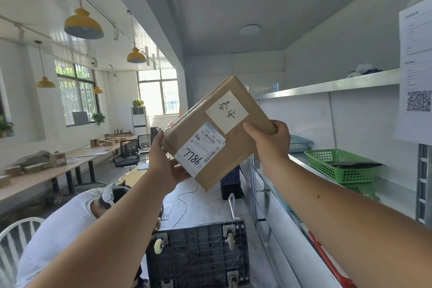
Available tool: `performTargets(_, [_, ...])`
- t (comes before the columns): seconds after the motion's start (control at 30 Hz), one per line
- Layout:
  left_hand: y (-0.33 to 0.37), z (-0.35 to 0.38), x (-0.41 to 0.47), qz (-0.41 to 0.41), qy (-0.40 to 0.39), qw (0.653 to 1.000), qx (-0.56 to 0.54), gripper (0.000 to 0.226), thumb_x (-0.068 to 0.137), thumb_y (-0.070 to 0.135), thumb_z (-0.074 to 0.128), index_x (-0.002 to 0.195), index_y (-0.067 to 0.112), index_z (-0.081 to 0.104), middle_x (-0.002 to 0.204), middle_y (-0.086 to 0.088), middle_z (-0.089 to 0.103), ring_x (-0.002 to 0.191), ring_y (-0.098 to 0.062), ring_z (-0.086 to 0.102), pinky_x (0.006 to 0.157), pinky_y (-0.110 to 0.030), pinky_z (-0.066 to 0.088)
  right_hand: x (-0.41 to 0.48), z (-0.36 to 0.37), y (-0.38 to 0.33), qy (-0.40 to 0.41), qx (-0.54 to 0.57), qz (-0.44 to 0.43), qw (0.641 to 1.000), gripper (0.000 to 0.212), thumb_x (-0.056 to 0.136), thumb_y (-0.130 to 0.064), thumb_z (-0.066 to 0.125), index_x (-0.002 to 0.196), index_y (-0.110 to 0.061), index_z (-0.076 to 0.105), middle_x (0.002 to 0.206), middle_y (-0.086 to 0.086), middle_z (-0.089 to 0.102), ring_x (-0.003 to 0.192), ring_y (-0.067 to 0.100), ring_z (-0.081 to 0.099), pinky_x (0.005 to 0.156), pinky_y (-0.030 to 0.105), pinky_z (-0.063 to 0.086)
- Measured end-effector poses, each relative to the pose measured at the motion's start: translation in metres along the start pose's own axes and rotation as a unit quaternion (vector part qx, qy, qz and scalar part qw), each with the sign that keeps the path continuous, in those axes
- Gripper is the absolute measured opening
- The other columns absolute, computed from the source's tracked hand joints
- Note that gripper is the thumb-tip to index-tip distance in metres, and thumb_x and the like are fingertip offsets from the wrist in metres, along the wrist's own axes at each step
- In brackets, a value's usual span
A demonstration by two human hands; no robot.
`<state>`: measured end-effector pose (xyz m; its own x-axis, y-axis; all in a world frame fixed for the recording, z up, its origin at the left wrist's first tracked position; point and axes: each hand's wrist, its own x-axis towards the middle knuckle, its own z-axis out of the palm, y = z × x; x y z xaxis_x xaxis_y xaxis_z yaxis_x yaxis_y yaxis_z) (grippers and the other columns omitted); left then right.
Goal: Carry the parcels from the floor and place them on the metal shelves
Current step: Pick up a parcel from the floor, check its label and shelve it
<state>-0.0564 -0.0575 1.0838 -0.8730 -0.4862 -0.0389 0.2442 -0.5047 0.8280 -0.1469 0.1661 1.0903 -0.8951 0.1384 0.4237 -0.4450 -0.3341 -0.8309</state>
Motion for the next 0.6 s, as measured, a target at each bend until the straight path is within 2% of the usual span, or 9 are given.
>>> performTargets(0.07, [-0.004,-0.004,0.006,-0.005,0.008,1.0,-0.016,0.063,0.081,0.066,0.064,0.129,0.026,0.068,0.127,-0.02,0.075,0.11,-0.044,0.074,0.104,-0.071,0.049,-0.001,0.003,0.001,-0.005,0.011,0.004,1.0,0.066,0.075,-0.022,0.095,0.13,-0.014,0.058,0.108,-0.008,0.068,0.088,0.004,0.067,0.065,0.017,0.052])
performTargets(0.17, [-0.009,-0.006,0.005,0.025,0.03,0.999,0.002,0.045,0.093,0.053,0.054,0.119,0.019,0.069,0.082,-0.012,0.079,0.094,-0.034,0.072,0.099,-0.049,0.054,-0.001,0.008,0.001,-0.001,0.023,0.002,1.0,0.087,0.076,-0.022,0.094,0.148,-0.018,0.046,0.118,-0.009,0.061,0.099,0.008,0.066,0.071,0.016,0.049])
performTargets(0.2, [-0.011,-0.007,0.006,0.025,0.029,0.999,0.006,0.041,0.096,0.05,0.052,0.116,0.018,0.068,0.074,-0.01,0.077,0.092,-0.033,0.069,0.095,-0.045,0.054,-0.001,0.01,0.002,0.004,0.033,0.003,0.999,0.098,0.076,-0.024,0.094,0.155,-0.022,0.037,0.125,-0.008,0.058,0.107,0.012,0.064,0.076,0.017,0.048])
performTargets(0.27, [-0.013,-0.01,0.007,0.003,0.013,1.0,-0.005,0.039,0.096,0.045,0.051,0.117,0.017,0.066,0.085,-0.011,0.074,0.098,-0.034,0.066,0.09,-0.044,0.051,-0.002,0.012,-0.001,0.009,0.059,0.011,0.998,0.112,0.076,-0.027,0.095,0.162,-0.026,0.024,0.135,-0.005,0.055,0.116,0.014,0.062,0.084,0.021,0.049])
performTargets(0.33, [-0.014,-0.011,0.006,-0.021,-0.004,1.0,-0.018,0.039,0.095,0.041,0.049,0.119,0.015,0.064,0.101,-0.014,0.07,0.104,-0.037,0.063,0.087,-0.043,0.05,-0.002,0.012,-0.003,0.001,0.068,0.02,0.998,0.098,0.078,-0.025,0.093,0.156,-0.024,0.035,0.127,-0.007,0.063,0.106,0.01,0.067,0.074,0.016,0.054])
performTargets(0.4, [-0.017,-0.008,0.005,-0.027,0.002,0.999,-0.027,0.038,0.096,0.033,0.047,0.127,0.016,0.061,0.108,-0.015,0.067,0.107,-0.039,0.062,0.09,-0.044,0.051,0.001,0.012,-0.001,-0.013,0.064,0.027,0.998,0.063,0.082,-0.025,0.09,0.134,-0.019,0.057,0.11,-0.01,0.071,0.097,0.007,0.071,0.058,0.012,0.054])
performTargets(0.43, [-0.019,-0.007,0.005,-0.023,0.012,0.999,-0.033,0.038,0.097,0.027,0.045,0.132,0.024,0.059,0.113,-0.013,0.067,0.11,-0.04,0.063,0.096,-0.046,0.052,0.002,0.012,0.001,-0.017,0.062,0.035,0.997,0.051,0.083,-0.027,0.089,0.126,-0.017,0.065,0.106,-0.008,0.074,0.097,0.01,0.073,0.056,0.014,0.055])
performTargets(0.5, [-0.024,-0.004,0.007,-0.017,0.029,0.999,-0.043,0.047,0.098,0.016,0.041,0.133,0.044,0.055,0.123,-0.01,0.066,0.112,-0.041,0.065,0.101,-0.051,0.051,0.006,0.013,0.007,-0.027,0.07,0.051,0.996,0.044,0.083,-0.032,0.089,0.119,-0.014,0.073,0.107,-0.003,0.079,0.098,0.015,0.076,0.06,0.021,0.057])
performTargets(0.6, [-0.03,-0.002,0.005,-0.006,0.031,0.999,-0.021,0.059,0.099,0.006,0.034,0.135,0.046,0.058,0.125,-0.011,0.064,0.104,-0.039,0.066,0.095,-0.051,0.051,0.009,0.012,0.012,-0.046,0.077,0.053,0.995,0.043,0.085,-0.032,0.087,0.121,-0.016,0.073,0.108,-0.005,0.079,0.091,0.01,0.076,0.059,0.021,0.057])
